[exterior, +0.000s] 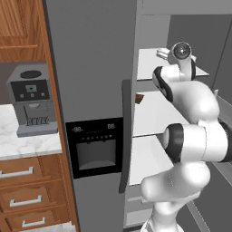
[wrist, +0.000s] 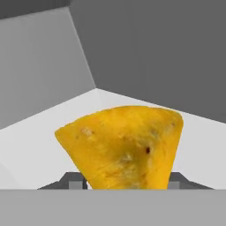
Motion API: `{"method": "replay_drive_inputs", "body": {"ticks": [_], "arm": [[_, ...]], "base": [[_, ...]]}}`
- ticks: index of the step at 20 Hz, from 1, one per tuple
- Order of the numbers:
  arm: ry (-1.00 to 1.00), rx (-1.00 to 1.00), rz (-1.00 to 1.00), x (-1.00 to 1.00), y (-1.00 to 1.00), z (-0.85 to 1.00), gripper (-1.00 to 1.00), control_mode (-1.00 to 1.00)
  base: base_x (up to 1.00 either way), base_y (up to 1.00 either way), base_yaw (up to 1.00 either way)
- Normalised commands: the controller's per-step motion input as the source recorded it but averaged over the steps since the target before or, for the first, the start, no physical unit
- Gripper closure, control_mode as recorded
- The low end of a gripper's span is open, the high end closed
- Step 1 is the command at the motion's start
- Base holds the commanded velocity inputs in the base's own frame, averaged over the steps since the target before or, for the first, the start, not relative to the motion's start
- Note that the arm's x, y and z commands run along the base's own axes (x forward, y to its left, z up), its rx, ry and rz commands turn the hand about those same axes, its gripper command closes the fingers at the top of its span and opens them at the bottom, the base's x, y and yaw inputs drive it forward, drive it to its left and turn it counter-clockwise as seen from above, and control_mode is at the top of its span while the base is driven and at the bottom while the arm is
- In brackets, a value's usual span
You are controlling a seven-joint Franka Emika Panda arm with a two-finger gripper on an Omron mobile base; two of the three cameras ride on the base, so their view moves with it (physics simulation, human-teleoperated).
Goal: Pick the cheese from the fridge and the cheese grater from the cabinet and place them next to the salad bowl.
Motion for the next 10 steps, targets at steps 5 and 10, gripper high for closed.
{"method": "replay_drive_inputs", "body": {"ticks": [5,10], "arm": [[-0.04,0.00,-0.02,-0.91,0.09,0.02,1.00,-1.00],[0.00,0.00,-0.04,-0.90,0.06,0.19,1.00,-1.00]], "base": [[0.00,0.00,0.00],[0.00,0.00,0.00]]}}
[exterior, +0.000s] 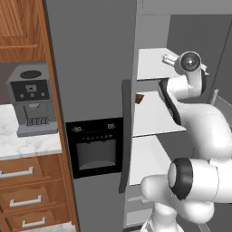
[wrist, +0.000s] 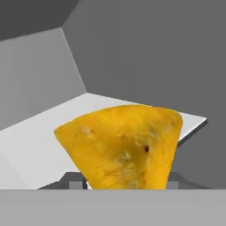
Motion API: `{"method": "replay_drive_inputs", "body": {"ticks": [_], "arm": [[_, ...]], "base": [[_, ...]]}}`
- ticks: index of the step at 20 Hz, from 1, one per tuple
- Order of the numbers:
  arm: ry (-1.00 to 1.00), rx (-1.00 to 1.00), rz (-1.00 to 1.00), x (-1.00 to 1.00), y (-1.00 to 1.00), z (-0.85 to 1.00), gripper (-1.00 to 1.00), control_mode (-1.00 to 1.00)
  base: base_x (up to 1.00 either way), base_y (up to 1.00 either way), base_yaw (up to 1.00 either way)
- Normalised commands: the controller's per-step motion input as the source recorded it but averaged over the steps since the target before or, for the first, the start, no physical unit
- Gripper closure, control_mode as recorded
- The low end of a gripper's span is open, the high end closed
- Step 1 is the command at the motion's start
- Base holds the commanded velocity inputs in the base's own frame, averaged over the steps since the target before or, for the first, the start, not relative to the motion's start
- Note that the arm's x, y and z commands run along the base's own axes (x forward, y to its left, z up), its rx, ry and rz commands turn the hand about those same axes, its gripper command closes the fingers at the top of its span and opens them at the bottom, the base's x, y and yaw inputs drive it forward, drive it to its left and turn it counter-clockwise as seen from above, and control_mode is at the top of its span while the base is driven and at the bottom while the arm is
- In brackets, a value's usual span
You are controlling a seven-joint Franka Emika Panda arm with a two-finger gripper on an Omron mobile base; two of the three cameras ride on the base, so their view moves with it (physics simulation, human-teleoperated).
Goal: Pick the cheese from the fridge and the cheese grater from the cabinet and place them next to the salad bowl.
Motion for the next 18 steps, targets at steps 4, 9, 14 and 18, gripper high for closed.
{"method": "replay_drive_inputs", "body": {"ticks": [4,9,14,18], "arm": [[0.03,0.00,-0.02,-0.89,0.09,0.23,1.00,-1.00],[0.11,0.00,-0.01,-0.75,0.17,0.21,1.00,-1.00],[0.24,0.00,0.00,-0.56,0.23,0.00,1.00,-1.00],[0.28,0.00,0.00,-0.64,0.23,0.00,1.00,-1.00]], "base": [[0.00,0.00,0.00],[0.00,0.00,0.00],[0.00,0.00,0.00],[0.00,0.00,0.00]]}}
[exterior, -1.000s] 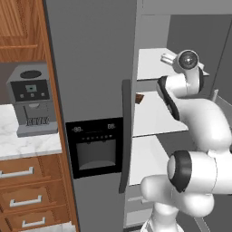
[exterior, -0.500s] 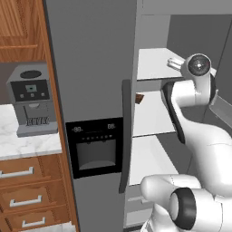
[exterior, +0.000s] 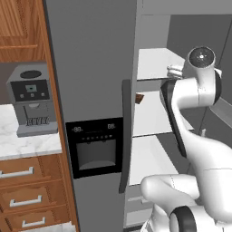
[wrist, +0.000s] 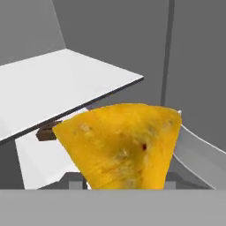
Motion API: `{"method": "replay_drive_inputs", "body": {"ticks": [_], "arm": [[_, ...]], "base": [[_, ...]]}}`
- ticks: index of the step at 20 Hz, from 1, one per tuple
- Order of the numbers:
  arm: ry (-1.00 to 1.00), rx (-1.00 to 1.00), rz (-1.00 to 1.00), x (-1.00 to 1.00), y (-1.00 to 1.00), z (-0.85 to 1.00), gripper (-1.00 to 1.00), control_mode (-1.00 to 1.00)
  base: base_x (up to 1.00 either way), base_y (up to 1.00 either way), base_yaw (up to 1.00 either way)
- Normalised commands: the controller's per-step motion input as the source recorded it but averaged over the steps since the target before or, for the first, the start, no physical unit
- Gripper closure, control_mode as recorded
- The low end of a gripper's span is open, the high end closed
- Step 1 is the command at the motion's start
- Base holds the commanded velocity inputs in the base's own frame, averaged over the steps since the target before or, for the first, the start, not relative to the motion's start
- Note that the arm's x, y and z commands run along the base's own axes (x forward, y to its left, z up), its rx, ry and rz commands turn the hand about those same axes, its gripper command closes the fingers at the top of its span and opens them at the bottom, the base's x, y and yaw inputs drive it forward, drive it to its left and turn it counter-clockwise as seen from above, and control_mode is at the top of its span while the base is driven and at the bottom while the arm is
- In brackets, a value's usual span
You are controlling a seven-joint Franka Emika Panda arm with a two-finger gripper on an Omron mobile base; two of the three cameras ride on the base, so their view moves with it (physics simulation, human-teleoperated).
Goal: Pick the cheese from the fridge and the cheese grater from the cabinet and place them next to the salad bowl.
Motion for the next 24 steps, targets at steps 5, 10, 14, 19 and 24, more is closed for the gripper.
{"method": "replay_drive_inputs", "body": {"ticks": [5,10,14,19,24], "arm": [[0.21,0.00,0.00,-0.78,0.22,-0.02,1.00,-1.00],[0.15,0.03,0.00,-0.76,0.25,-0.10,1.00,-1.00],[0.13,0.07,0.00,-0.61,0.31,-0.14,1.00,-1.00],[0.10,0.11,0.00,-0.51,0.34,-0.12,1.00,-1.00],[0.16,0.18,0.03,-0.47,0.28,-0.03,1.00,-1.00]], "base": [[0.00,0.00,0.00],[0.00,0.00,0.00],[0.00,0.00,0.00],[0.00,0.00,0.00],[0.00,0.00,0.00]]}}
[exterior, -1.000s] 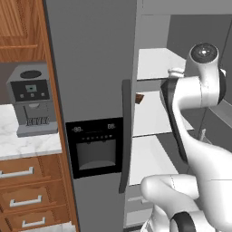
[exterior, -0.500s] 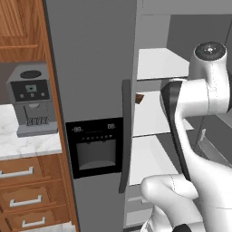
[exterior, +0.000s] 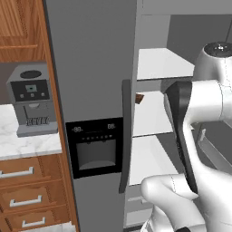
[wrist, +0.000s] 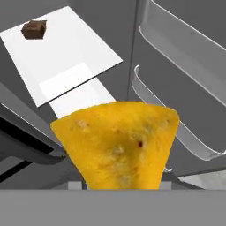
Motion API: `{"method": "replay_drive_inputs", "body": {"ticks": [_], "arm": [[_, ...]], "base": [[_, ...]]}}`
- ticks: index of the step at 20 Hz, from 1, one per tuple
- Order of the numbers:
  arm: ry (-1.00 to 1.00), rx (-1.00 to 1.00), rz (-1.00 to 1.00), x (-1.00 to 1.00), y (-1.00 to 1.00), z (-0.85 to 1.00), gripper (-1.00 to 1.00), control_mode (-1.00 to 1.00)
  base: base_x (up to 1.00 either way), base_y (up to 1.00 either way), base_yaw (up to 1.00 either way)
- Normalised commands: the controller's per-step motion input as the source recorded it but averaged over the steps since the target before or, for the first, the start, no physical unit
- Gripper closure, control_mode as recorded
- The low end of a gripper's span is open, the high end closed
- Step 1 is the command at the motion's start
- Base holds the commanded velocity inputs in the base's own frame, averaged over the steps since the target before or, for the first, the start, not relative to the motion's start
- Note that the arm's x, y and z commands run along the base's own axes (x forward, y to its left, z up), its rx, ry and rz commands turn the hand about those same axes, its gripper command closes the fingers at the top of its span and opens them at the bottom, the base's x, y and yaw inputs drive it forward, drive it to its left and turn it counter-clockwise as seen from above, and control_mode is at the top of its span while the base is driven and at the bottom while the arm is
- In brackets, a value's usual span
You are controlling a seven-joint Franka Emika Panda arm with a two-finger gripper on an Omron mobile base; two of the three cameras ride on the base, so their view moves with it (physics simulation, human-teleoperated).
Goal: Pick the cheese from the fridge and the cheese grater from the cabinet and place them next to the salad bowl.
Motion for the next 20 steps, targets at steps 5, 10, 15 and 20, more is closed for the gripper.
{"method": "replay_drive_inputs", "body": {"ticks": [5,10,15,20], "arm": [[0.11,0.18,0.11,-0.29,0.20,-0.28,1.00,-1.00],[0.04,0.03,0.08,-0.07,0.13,-0.40,1.00,-1.00],[0.00,0.00,0.04,0.00,0.09,-0.09,1.00,-1.00],[0.00,0.00,0.01,-0.07,0.10,-0.07,1.00,-1.00]], "base": [[0.00,0.00,0.00],[0.00,0.00,0.00],[0.00,0.00,0.00],[0.00,0.00,0.00]]}}
